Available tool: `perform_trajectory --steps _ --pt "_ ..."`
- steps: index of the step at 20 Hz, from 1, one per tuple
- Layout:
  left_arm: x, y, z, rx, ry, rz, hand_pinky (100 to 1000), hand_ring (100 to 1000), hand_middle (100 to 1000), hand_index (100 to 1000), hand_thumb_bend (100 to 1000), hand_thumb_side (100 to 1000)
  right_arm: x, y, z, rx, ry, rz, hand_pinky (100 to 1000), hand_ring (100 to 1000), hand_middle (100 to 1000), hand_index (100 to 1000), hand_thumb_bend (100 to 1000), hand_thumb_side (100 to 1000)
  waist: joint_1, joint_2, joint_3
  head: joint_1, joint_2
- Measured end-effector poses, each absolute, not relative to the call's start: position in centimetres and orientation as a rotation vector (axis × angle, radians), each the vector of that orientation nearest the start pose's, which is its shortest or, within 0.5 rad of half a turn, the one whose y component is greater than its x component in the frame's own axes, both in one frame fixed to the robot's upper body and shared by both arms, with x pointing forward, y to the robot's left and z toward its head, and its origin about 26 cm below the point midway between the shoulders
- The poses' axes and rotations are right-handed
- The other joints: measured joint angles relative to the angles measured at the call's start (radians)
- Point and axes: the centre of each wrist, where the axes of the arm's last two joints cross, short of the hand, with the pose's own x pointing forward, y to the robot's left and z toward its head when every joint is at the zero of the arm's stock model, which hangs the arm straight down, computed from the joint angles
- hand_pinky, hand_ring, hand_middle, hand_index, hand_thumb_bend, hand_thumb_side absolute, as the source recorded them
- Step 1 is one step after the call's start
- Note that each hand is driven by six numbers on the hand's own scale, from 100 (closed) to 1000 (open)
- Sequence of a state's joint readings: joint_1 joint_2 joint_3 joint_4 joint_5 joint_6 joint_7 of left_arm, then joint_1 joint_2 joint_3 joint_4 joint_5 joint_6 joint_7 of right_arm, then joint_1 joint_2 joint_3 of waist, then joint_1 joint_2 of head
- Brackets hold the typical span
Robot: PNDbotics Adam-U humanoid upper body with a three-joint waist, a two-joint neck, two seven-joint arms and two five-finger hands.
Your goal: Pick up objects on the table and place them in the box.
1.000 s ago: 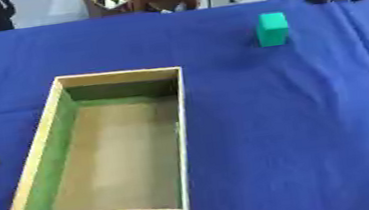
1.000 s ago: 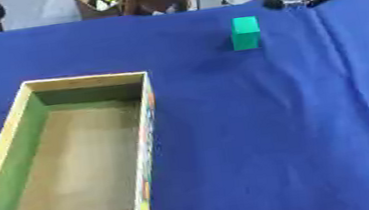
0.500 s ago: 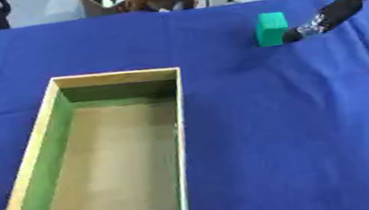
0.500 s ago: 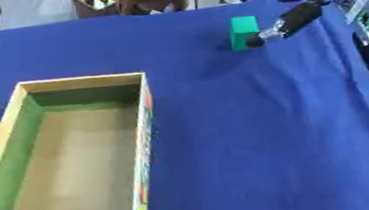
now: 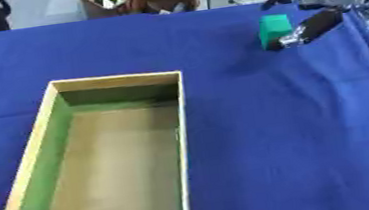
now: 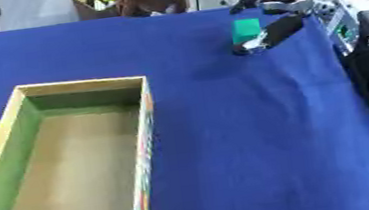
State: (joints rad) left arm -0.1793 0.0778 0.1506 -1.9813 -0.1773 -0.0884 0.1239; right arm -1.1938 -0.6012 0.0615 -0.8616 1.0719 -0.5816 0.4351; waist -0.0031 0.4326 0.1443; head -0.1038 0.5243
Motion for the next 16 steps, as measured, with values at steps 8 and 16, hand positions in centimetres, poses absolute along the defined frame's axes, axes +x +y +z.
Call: perform_trajectory --steps 8,16 --pt "28.9 27.1 15.0 0.403 -2.243 0.007 100 356 486 486 100 908 47.8 -33.2 33.9 -1.241 -1.46 1.809 875 925 874 968 502 942 -0.005 0.025 0.001 -0.005 -0.018" --pt "28.9 27.0 15.0 0.407 -2.244 0.005 100 356 487 486 100 908 47.6 -34.2 34.0 -1.256 -1.408 1.801 874 926 869 977 482 918 -0.002 0.044 0.004 -0.012 -0.033"
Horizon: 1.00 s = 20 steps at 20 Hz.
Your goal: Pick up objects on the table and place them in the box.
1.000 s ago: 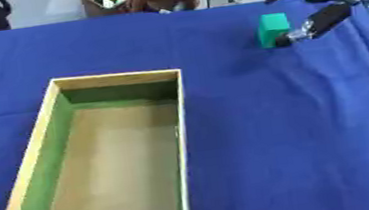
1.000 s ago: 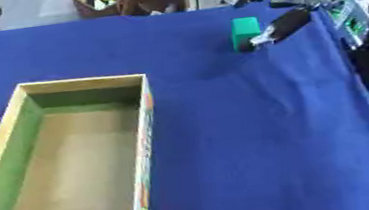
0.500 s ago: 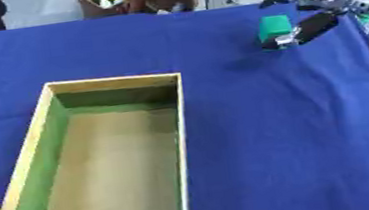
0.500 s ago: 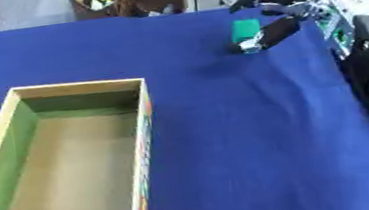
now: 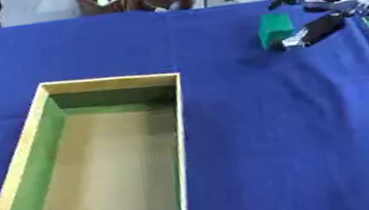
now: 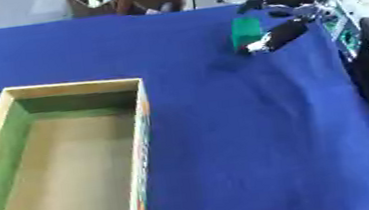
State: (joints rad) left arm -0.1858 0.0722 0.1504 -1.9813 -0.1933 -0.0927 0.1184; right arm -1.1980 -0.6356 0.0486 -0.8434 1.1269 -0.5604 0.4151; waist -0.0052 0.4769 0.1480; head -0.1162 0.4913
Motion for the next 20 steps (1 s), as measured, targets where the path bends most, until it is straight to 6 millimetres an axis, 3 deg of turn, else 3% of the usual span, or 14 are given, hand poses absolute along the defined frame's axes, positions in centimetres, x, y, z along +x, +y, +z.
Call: perform_trajectory --steps 16,18,20 --pt "29.11 26.63 15.31 0.401 -2.263 -0.013 100 357 487 485 100 911 47.41 -34.97 34.53 -1.292 -1.406 1.727 865 911 821 956 382 925 -0.003 0.035 0.019 -0.026 -0.028" --pt "29.11 26.63 15.31 0.401 -2.263 -0.013 100 357 487 486 100 911 47.39 -35.03 34.57 -1.294 -1.407 1.724 867 908 793 939 310 900 -0.004 0.035 0.018 -0.026 -0.028" --pt "29.11 26.63 15.31 0.402 -2.263 -0.014 100 357 487 486 100 911 47.34 -35.14 34.73 -1.292 -1.413 1.721 870 905 771 930 100 824 -0.004 0.035 0.016 -0.025 -0.027"
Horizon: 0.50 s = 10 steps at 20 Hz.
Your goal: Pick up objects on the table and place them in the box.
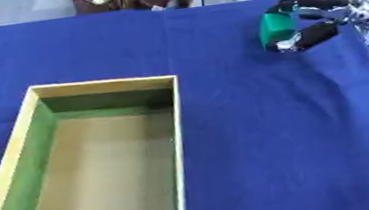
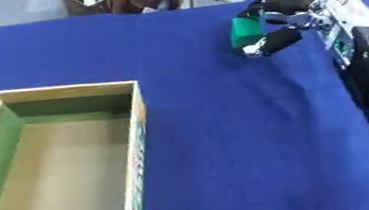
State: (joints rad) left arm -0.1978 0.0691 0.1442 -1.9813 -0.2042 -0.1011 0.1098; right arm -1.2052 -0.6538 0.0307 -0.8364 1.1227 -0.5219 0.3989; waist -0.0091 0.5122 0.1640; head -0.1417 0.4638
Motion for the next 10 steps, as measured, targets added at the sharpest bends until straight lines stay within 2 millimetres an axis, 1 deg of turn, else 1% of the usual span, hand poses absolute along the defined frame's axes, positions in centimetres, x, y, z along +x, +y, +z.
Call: perform_trajectory --steps 3,4,5,6,8,9,10 --pt "29.1 26.6 15.3 0.403 -2.262 -0.015 100 357 487 486 100 913 47.1 -35.7 35.0 -1.262 -1.427 1.72 875 902 770 943 100 671 0.0 0.0 -0.005 0.001 0.001" --pt "29.1 26.6 15.3 0.404 -2.262 -0.016 100 357 488 486 100 914 47.0 -35.9 35.1 -1.245 -1.427 1.722 877 901 779 953 100 592 0.0 0.0 -0.006 0.001 0.001" --pt "29.1 26.6 15.3 0.405 -2.261 -0.017 100 357 487 486 100 914 46.9 -36.1 35.2 -1.222 -1.426 1.726 879 900 787 962 100 544 0.0 0.0 -0.007 0.002 0.002" --pt "29.1 26.6 15.3 0.406 -2.259 -0.019 100 357 487 485 100 913 46.9 -36.3 35.3 -1.197 -1.424 1.731 879 899 784 963 100 476 0.0 0.0 -0.008 0.002 0.002" --pt "29.1 26.6 15.3 0.408 -2.257 -0.023 100 357 487 485 100 913 46.7 -36.6 35.5 -1.145 -1.417 1.739 873 887 742 936 100 458 0.0 0.0 -0.009 0.002 0.002" --pt "29.1 26.7 15.3 0.408 -2.257 -0.024 100 357 487 485 100 913 46.7 -36.7 35.6 -1.123 -1.414 1.738 869 881 720 921 100 423 0.0 0.0 -0.009 0.002 0.002" --pt "29.1 26.7 15.2 0.408 -2.257 -0.025 100 357 487 485 100 913 46.6 -36.7 35.6 -1.105 -1.413 1.735 869 879 705 909 100 368 0.0 0.0 -0.009 0.002 0.002"
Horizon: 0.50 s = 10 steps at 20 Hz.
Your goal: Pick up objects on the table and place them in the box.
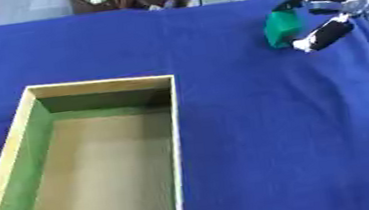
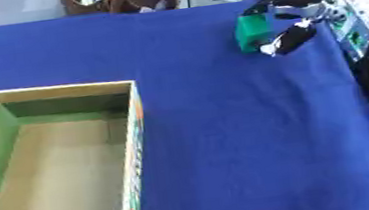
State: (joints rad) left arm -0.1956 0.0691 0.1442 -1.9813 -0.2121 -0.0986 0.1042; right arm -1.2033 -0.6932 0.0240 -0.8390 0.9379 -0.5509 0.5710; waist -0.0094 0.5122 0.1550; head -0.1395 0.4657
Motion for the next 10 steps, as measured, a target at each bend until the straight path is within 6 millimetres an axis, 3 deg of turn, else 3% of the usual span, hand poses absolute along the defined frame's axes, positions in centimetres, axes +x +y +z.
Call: perform_trajectory --steps 3,4,5,6,8,10 --pt "29.08 26.65 15.25 0.408 -2.258 -0.026 100 357 487 485 100 913 46.5 -36.63 35.69 -1.082 -1.418 1.722 868 876 674 887 100 272 0.0 0.0 0.0 -0.003 0.0" --pt "29.08 26.65 15.25 0.408 -2.258 -0.026 100 357 487 485 100 912 46.47 -36.59 35.72 -1.078 -1.418 1.719 860 864 614 837 100 217 0.0 0.0 0.001 -0.004 0.0" --pt "29.08 26.65 15.25 0.408 -2.258 -0.026 100 357 487 485 100 912 46.43 -36.52 35.78 -1.078 -1.419 1.716 859 861 605 828 100 216 0.0 0.0 0.001 -0.005 0.0" --pt "29.08 26.65 15.25 0.407 -2.258 -0.027 100 357 487 486 100 913 46.4 -36.46 35.86 -1.081 -1.424 1.712 842 838 516 734 100 212 0.0 0.001 0.002 -0.007 0.0" --pt "29.08 26.64 15.25 0.407 -2.258 -0.027 100 357 487 486 100 913 46.32 -36.35 35.99 -1.093 -1.442 1.695 832 826 466 667 100 211 0.0 0.004 0.003 -0.012 0.0" --pt "29.08 26.64 15.25 0.407 -2.258 -0.027 100 357 487 486 100 914 46.3 -36.33 35.94 -1.109 -1.467 1.671 814 800 374 530 100 211 0.0 0.005 0.003 -0.015 0.0"
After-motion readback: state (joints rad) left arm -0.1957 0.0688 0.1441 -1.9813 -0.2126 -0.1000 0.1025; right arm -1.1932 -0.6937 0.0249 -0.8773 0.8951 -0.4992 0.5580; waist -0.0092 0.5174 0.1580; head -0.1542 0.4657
